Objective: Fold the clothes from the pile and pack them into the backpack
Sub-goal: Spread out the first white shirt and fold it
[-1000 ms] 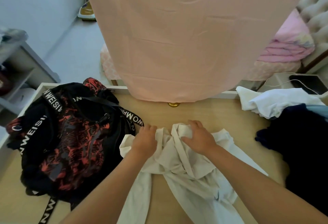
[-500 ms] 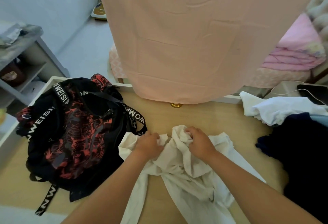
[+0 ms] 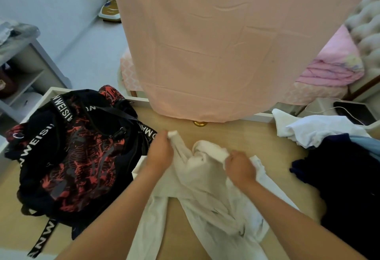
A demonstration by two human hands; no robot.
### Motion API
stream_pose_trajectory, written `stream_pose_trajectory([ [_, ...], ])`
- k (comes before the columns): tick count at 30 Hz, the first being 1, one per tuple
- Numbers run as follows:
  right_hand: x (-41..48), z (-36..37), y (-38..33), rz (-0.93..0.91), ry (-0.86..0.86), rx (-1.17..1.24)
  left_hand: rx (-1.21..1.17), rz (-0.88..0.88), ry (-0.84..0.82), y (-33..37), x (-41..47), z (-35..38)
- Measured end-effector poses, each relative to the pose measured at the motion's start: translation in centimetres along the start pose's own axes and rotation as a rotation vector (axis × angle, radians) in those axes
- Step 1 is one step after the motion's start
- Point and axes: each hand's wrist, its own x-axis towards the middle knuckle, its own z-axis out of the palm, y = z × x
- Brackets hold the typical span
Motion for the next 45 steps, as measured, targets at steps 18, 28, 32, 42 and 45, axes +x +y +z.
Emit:
stream_pose_trajectory([
  [18,-2.2,-0.3,5.1,-0.528,-0.417,-0.163,0.243,0.34,-0.781,0.7,-9.8,9.0],
  [28,-5.3,-0.1,8.3,-0.411,-0.565,-0.295,0.437,0.397,-0.777,-1.6,-12.1,8.3],
  [32,-6.6,0.1,8.2,-0.38,-0.533,-0.287,0.809,0.323,-0.689,-3.6,-9.4,4.6],
  [42,-11.9,0.9,6.2,-0.407,-0.573,-0.294,0.611,0.417,-0.76,-5.1,-15.5,3.0],
  [45,-10.8,-2.4,6.5,-0.385,-0.422,-0.812,0.707,0.399,-0.77,-5.4,-15.4,2.4],
])
